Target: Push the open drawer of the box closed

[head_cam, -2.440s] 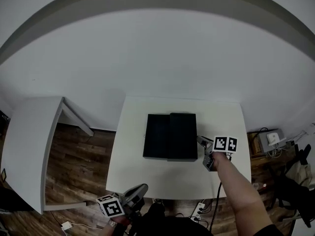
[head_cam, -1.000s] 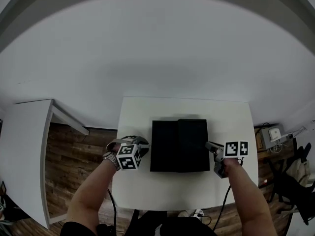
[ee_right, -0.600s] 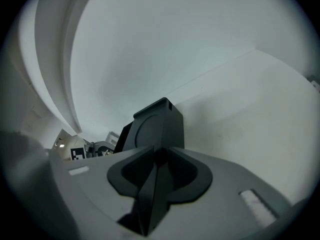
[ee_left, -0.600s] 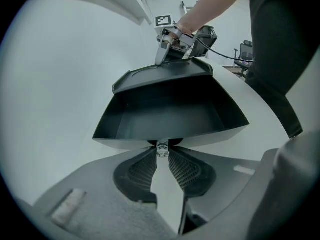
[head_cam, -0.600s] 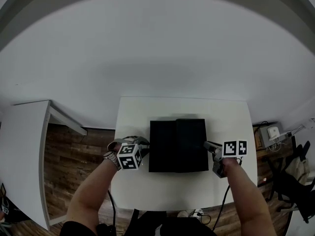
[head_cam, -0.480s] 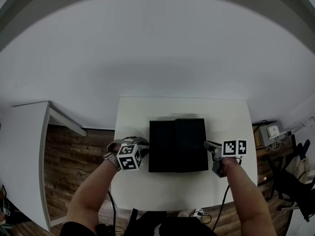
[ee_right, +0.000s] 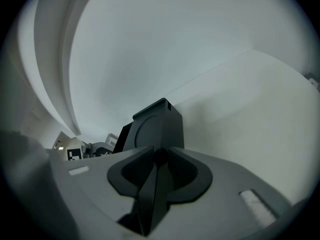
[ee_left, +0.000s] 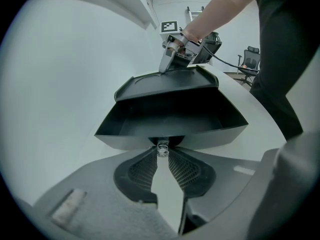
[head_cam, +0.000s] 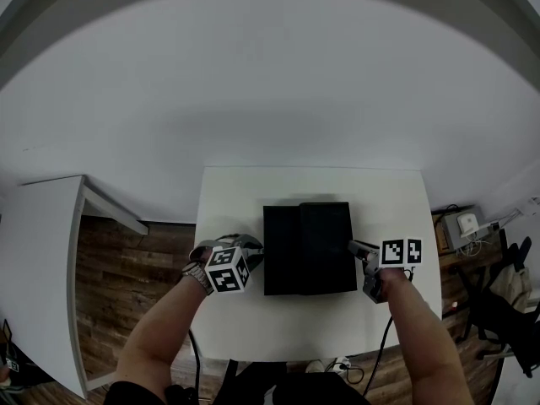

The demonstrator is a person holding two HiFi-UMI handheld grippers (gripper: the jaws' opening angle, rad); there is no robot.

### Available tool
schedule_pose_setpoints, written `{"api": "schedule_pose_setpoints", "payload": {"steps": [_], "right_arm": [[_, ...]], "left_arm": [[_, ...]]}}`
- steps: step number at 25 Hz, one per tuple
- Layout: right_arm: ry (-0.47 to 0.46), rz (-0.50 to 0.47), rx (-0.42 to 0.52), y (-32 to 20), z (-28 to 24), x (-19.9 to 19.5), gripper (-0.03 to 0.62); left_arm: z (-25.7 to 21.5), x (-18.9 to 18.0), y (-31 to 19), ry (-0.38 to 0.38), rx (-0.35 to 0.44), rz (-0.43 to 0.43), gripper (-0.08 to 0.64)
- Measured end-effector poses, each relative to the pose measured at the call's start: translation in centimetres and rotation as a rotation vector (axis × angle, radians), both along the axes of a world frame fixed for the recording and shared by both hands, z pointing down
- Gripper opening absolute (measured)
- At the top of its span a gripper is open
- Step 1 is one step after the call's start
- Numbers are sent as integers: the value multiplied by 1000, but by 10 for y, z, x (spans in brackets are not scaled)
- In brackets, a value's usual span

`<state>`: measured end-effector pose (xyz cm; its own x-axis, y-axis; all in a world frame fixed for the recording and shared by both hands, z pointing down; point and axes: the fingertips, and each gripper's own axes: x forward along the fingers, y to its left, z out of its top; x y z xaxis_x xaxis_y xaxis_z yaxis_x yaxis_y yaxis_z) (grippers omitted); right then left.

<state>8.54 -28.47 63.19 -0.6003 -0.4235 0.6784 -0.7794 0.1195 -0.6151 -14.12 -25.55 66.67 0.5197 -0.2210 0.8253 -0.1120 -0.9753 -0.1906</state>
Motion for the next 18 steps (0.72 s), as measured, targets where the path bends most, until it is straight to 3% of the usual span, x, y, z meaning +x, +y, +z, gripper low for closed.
{"api": "schedule_pose_setpoints", "payload": {"steps": [18], "right_arm": [[-9, 16, 10, 0, 1, -1, 94]], "left_arm": [[1, 43, -3, 40, -27, 6, 73]]}}
